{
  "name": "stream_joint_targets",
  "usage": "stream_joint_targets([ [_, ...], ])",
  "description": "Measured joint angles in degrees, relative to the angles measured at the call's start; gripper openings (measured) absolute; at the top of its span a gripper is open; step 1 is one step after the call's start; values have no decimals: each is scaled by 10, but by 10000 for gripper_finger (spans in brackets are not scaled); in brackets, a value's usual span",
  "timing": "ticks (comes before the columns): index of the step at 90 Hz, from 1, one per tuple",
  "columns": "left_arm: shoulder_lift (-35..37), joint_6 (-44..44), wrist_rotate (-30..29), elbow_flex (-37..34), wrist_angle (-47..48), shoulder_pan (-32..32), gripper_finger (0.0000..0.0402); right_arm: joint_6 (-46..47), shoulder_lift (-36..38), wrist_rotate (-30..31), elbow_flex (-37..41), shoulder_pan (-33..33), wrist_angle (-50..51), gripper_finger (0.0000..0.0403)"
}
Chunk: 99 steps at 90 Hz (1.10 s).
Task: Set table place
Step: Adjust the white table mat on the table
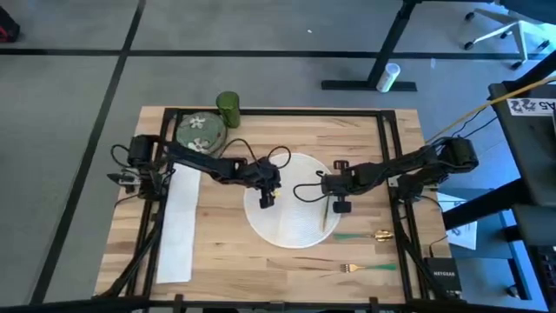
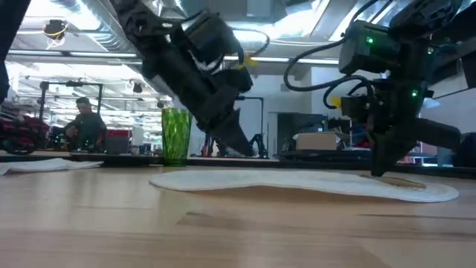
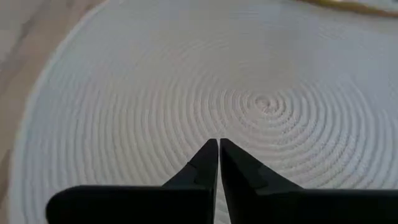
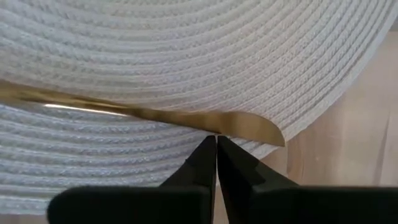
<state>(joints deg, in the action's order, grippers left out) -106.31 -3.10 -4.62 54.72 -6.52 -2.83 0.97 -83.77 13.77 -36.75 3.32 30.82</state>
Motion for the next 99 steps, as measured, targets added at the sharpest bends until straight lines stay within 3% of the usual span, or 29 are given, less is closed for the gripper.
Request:
stream_joint_targets([
  [99,-18,-10,0,0,-1,0,0,-14,0,2,0,-1,-34,0],
])
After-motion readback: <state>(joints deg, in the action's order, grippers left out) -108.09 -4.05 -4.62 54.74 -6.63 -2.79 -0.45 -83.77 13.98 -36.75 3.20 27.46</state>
